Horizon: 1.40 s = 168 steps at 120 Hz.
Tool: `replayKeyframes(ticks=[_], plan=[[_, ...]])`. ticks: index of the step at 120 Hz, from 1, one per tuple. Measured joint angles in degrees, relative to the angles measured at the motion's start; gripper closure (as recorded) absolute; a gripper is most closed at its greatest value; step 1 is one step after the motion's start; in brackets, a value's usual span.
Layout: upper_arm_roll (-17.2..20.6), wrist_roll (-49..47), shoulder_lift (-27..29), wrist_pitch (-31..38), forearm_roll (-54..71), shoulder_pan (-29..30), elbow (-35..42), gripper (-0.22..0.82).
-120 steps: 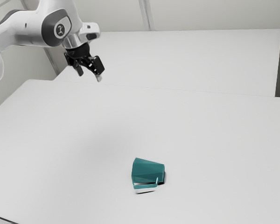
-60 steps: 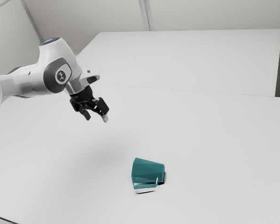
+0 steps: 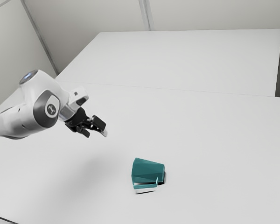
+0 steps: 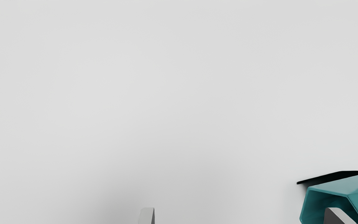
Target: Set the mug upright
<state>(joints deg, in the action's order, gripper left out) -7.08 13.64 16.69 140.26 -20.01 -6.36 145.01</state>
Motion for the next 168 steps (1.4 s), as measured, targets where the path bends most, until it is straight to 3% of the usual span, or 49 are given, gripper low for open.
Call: replayKeyframes(ticks=[76, 168], plan=[[0.45, 4.83, -0.95, 3.57, -6.06, -5.82, 2.74, 0.01], [0.49, 6.72, -5.82, 13.77, -27.63, -22.46, 4.68, 0.01]])
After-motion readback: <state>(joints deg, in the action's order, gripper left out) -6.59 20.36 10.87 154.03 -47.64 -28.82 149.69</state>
